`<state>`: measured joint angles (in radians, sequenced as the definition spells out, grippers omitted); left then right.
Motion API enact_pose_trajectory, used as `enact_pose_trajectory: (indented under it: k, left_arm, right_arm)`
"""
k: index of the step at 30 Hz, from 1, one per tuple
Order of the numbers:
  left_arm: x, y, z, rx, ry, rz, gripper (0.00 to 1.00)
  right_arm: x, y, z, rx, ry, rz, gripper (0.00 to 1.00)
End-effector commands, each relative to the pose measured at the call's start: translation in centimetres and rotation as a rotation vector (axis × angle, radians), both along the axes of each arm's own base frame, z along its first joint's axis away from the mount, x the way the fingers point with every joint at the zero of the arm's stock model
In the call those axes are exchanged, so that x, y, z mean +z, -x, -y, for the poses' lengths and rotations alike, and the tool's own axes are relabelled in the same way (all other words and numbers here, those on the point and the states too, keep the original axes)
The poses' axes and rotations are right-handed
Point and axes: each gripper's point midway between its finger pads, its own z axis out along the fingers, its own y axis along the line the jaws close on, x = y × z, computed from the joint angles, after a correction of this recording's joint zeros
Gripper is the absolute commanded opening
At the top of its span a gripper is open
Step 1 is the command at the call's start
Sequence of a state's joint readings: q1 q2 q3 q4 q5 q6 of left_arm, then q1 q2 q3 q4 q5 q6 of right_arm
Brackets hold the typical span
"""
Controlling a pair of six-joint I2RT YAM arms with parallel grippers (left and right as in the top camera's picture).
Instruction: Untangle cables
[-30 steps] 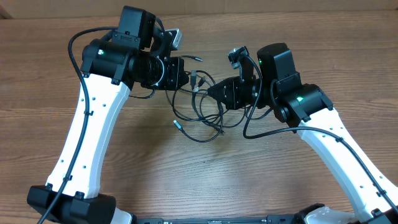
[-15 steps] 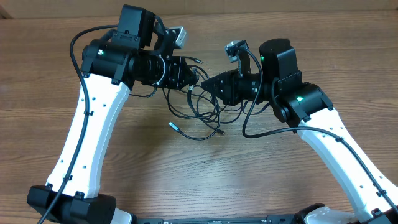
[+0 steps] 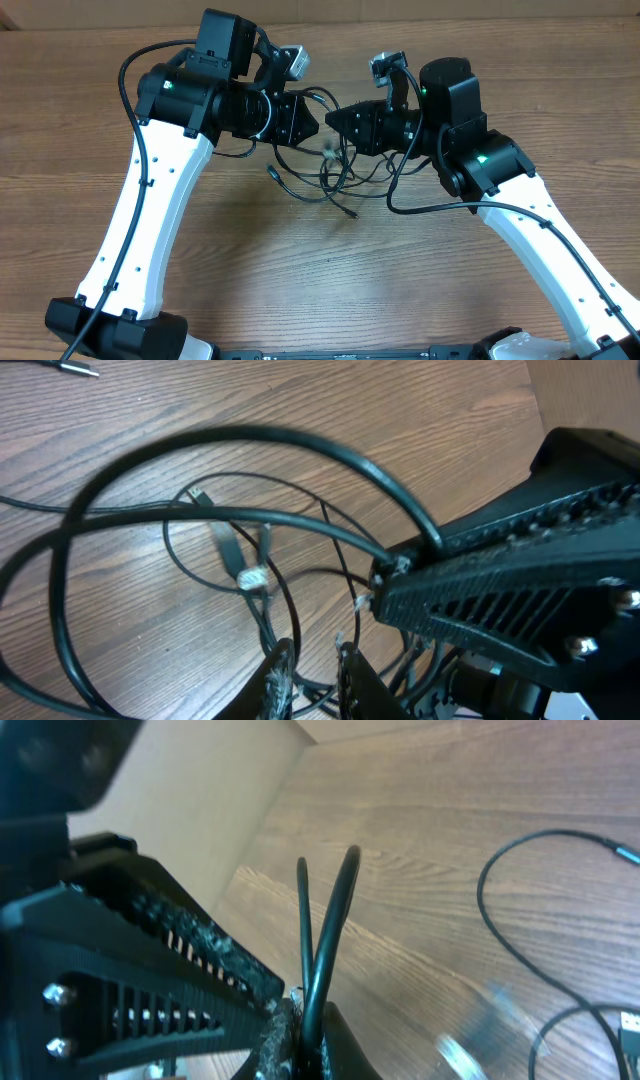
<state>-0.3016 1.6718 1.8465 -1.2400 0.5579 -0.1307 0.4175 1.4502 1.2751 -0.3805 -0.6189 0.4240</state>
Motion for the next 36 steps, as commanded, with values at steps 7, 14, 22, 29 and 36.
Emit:
enact_pose_trajectory:
  k: [7, 14, 22, 29, 36]
  left_arm:
    - [0.7, 0.5, 0.4, -0.047, 0.006, 0.036, 0.16]
    - [1.1, 0.8, 0.9, -0.079, 0.034, 0.038, 0.16]
    - [2.4, 2.3, 2.5, -0.247, 0.135, 0.091, 0.22]
    - [2.7, 2.5, 2.8, -0.269, 0.155, 0.103, 0.38]
    - [3.4, 2.1, 3.5, -0.291, 0.179, 0.147, 0.4]
  right_arm:
    - [2.7, -0.3, 0.0, -0.03, -0.068, 0.031, 0.04]
    - [3.2, -0.5, 0.0, -0.03, -0.079, 0.055, 0.04]
    - [3.5, -3.3, 1.7, -0.254, -0.11, 0.003, 0.04]
    - [5.2, -3.5, 1.3, -0.315, -0.291, -0.157, 0.04]
    - [6.0, -2.6, 0.4, -0.265, -0.369, -0.242, 0.04]
